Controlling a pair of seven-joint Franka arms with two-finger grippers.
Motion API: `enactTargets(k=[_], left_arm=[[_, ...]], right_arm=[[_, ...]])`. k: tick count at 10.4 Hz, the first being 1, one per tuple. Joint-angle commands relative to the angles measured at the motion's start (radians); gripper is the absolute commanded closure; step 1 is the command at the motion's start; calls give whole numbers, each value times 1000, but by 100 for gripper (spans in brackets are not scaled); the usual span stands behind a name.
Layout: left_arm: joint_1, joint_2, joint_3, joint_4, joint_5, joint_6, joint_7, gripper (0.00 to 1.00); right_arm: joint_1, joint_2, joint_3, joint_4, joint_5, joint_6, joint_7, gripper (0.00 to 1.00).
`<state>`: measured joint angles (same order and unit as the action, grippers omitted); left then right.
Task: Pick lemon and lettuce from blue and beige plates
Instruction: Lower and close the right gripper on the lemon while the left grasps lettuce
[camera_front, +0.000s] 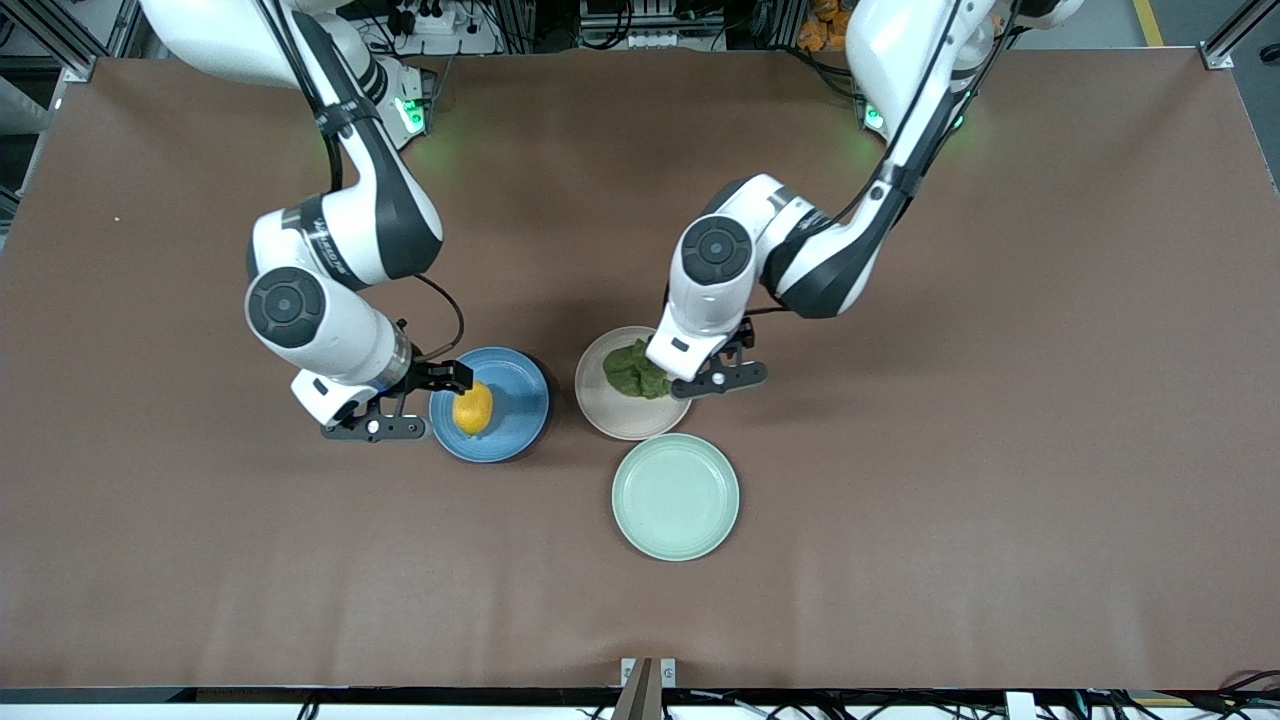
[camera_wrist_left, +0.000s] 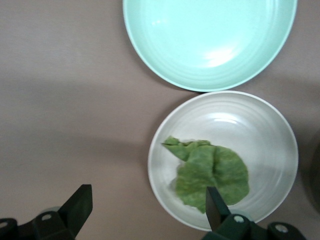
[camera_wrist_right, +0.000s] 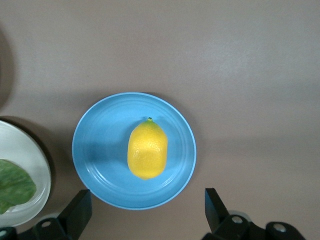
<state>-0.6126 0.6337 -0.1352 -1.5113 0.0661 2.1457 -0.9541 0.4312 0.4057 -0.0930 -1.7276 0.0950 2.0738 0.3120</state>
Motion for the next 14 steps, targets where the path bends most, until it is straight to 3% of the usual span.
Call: enactTargets(k=[1, 5, 9, 14], left_arm=[[-41, 53, 13, 36, 58, 89, -93, 0], [-93, 119, 17, 36, 93, 216, -126, 0], [-128, 167, 19, 37, 236, 220, -86, 0], [-170, 213, 48, 65, 248, 316, -158, 0]], right_arm=[[18, -13, -5, -79, 12, 84, 32, 0], [43, 59, -5, -86, 14, 153, 67, 0], [52, 85, -5, -144, 31, 258, 67, 0], [64, 150, -5, -152, 31, 328, 67, 0]])
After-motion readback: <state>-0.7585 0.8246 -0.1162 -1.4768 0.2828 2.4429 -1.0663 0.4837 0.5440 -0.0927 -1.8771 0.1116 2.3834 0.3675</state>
